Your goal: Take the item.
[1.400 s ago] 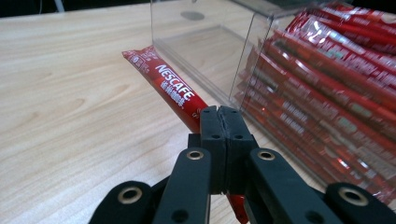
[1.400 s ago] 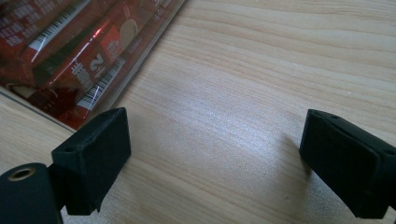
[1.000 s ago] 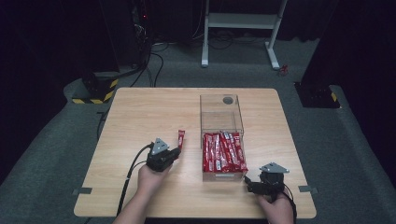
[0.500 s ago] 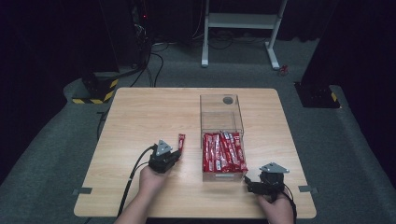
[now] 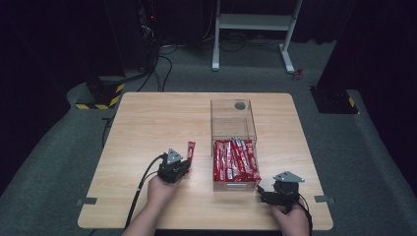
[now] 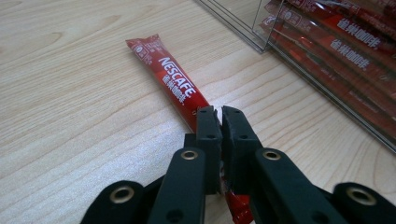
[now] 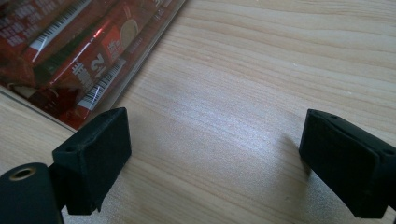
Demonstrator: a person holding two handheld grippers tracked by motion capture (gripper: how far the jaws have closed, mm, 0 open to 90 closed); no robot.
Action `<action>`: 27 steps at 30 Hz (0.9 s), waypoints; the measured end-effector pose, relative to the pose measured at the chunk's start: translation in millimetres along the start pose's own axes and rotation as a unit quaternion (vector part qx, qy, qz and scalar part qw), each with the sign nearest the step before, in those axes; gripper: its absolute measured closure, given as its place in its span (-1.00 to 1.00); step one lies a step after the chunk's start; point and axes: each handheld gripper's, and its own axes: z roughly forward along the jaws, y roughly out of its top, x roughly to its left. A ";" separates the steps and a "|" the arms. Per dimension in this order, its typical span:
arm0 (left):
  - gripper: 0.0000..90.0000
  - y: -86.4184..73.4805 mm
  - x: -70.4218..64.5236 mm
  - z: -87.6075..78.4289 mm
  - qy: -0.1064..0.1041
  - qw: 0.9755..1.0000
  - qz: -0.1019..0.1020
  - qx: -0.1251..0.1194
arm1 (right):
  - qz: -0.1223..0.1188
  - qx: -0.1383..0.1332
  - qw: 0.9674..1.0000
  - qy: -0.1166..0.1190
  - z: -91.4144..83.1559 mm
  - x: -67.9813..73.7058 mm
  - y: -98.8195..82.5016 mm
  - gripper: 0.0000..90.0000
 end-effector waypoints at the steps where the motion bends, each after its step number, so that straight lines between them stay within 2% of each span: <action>1: 0.87 0.0 0.2 -0.1 -0.002 1.000 -0.002 0.001 | 0.000 0.000 1.000 0.000 0.0 0.0 0.0 -0.81; 4: 0.75 0.4 0.7 -1.3 -0.003 1.000 -0.004 -0.002 | 0.000 0.000 1.000 0.000 0.0 0.0 0.0 -0.81; 9: 0.58 4.4 1.7 -8.6 -0.009 1.000 -0.015 -0.021 | -0.001 0.001 1.000 0.001 -0.1 0.0 0.0 -0.81; 18: 0.52 15.4 4.3 -29.2 -0.021 0.998 -0.013 -0.051 | -0.001 0.001 1.000 0.001 -0.1 0.0 0.1 -0.81; 20: 0.51 16.9 5.9 -34.2 -0.025 0.998 -0.019 -0.060 | -0.001 0.001 1.000 0.001 -0.1 0.0 0.1 -0.81; 27: 0.45 19.3 7.6 -44.8 -0.026 0.997 -0.014 -0.065 | -0.001 0.001 1.000 0.001 -0.1 0.0 0.1 -0.81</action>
